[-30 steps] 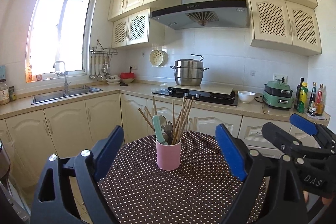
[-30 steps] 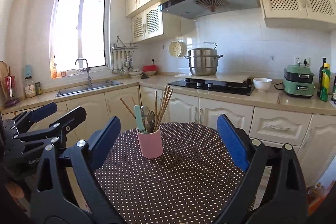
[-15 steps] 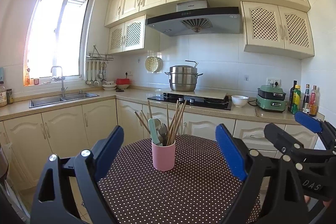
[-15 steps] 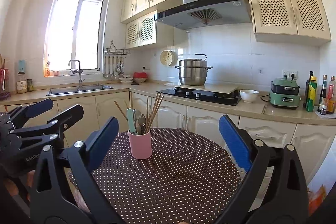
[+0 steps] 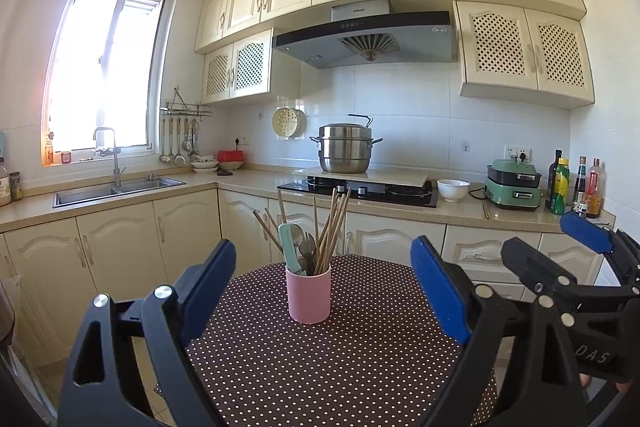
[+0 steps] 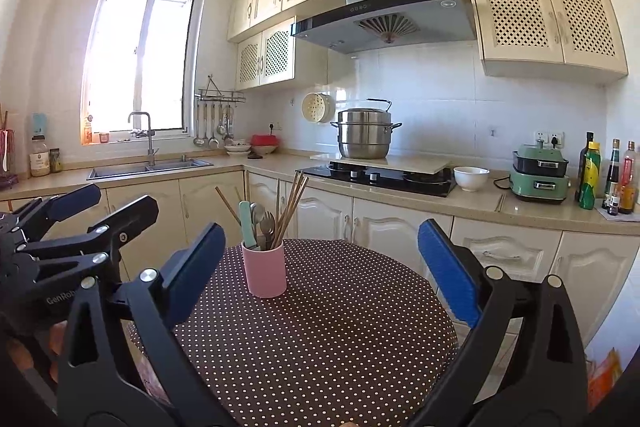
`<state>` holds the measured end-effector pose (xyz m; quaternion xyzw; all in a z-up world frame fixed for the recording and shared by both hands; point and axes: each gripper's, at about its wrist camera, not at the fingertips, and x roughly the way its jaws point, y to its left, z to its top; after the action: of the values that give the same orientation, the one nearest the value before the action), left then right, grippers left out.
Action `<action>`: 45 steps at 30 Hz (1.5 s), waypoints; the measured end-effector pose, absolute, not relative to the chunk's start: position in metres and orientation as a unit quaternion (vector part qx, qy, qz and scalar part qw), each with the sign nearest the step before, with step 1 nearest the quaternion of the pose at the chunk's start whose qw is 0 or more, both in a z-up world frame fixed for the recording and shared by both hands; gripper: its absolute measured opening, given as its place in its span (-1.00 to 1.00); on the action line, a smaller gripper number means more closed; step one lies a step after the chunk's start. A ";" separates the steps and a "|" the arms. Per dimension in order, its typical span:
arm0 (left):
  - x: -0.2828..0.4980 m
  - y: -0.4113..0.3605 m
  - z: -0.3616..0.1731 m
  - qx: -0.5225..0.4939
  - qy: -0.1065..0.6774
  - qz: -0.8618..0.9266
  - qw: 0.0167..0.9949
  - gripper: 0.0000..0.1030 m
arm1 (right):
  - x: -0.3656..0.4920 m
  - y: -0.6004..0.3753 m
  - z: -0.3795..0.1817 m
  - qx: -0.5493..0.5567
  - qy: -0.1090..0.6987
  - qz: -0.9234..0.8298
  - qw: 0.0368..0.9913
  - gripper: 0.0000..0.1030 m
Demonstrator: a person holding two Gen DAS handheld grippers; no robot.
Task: Organize utensils
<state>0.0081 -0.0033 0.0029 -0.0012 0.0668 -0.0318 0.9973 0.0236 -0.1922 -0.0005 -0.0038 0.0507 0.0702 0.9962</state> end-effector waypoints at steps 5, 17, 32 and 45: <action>0.008 -0.003 0.004 -0.001 0.057 -0.032 0.998 0.69 | 0.024 -0.192 -0.001 -0.003 0.050 0.071 0.996 0.85; 0.011 -0.005 0.001 -0.001 0.053 -0.034 0.998 0.70 | 0.026 -0.192 -0.004 -0.001 0.054 0.072 0.996 0.85; 0.015 -0.009 0.000 0.002 0.057 -0.034 0.998 0.70 | 0.030 -0.195 -0.005 0.002 0.059 0.075 0.995 0.85; 0.014 -0.010 -0.001 0.005 0.057 -0.032 0.998 0.69 | 0.029 -0.195 -0.007 0.002 0.060 0.075 0.995 0.85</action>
<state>0.0142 -0.0097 -0.0007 0.0045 0.0571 -0.0318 0.9979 0.0288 -0.1954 -0.0068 0.0022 0.0598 0.0746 0.9954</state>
